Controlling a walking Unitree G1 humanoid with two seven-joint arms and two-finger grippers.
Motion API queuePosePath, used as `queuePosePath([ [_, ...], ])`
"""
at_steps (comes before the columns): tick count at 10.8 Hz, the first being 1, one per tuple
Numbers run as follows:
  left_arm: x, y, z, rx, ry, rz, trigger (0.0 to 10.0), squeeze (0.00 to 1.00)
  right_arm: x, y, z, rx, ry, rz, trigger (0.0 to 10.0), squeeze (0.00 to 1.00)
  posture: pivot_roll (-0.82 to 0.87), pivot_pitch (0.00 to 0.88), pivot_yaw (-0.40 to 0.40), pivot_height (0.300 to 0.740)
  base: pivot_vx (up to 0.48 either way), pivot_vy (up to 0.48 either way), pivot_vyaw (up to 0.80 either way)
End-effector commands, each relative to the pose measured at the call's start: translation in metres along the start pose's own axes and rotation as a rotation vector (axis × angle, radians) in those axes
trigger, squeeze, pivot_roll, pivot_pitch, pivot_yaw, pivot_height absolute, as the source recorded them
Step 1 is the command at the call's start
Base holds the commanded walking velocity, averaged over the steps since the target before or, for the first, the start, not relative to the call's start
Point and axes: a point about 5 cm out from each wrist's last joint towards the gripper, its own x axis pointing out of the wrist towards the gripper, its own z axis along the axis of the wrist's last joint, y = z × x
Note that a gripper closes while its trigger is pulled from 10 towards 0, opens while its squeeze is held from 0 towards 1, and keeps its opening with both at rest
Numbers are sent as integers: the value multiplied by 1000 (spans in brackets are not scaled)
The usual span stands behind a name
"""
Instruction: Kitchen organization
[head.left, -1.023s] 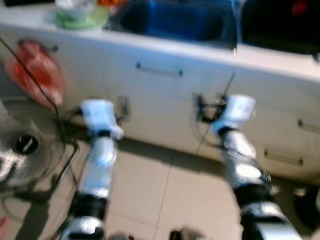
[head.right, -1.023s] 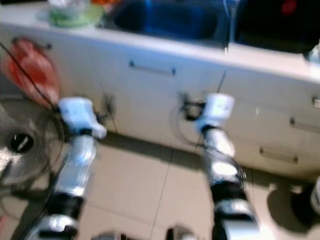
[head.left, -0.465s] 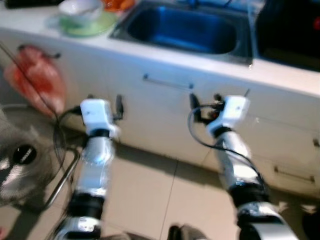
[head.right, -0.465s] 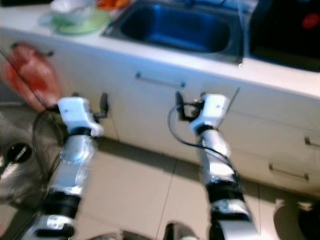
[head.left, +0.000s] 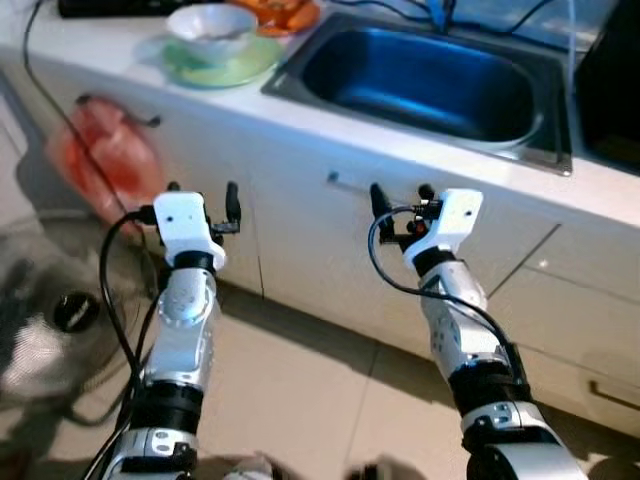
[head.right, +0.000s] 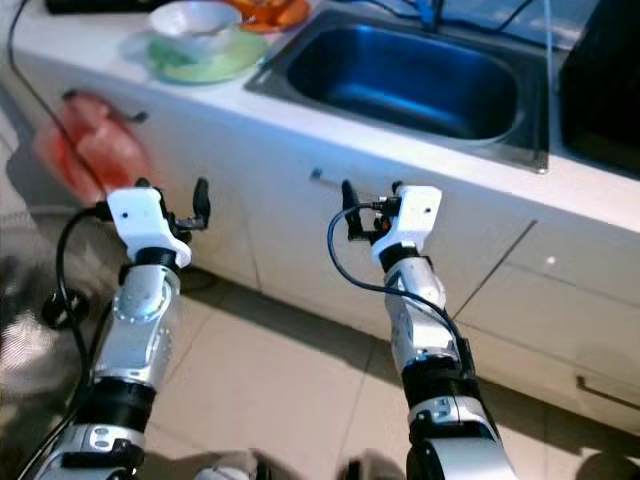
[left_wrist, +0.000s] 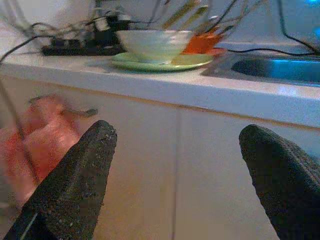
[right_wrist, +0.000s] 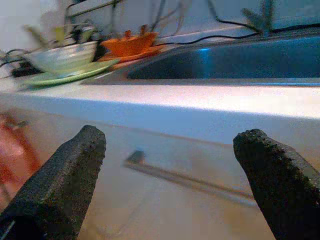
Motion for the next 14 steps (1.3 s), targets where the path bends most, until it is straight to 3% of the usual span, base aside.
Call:
queuePosePath([
  [1,0,-10,-1,-10,5,-27,10000,0,-2,-12,2,-11,-7,-36,10000,0,50,122,-25,740,435,0,0],
  [10,2,-8,2,4,-4,-47,10000,0,-3,-9,-2,3,-5,-56,10000,0,65,119,-9,740,437,0,0],
  [14,4,-17,9,-20,-38,-80,10000,0,-2,-13,1,1,-18,-68,10000,0,63,125,-1,740,312,0,0],
])
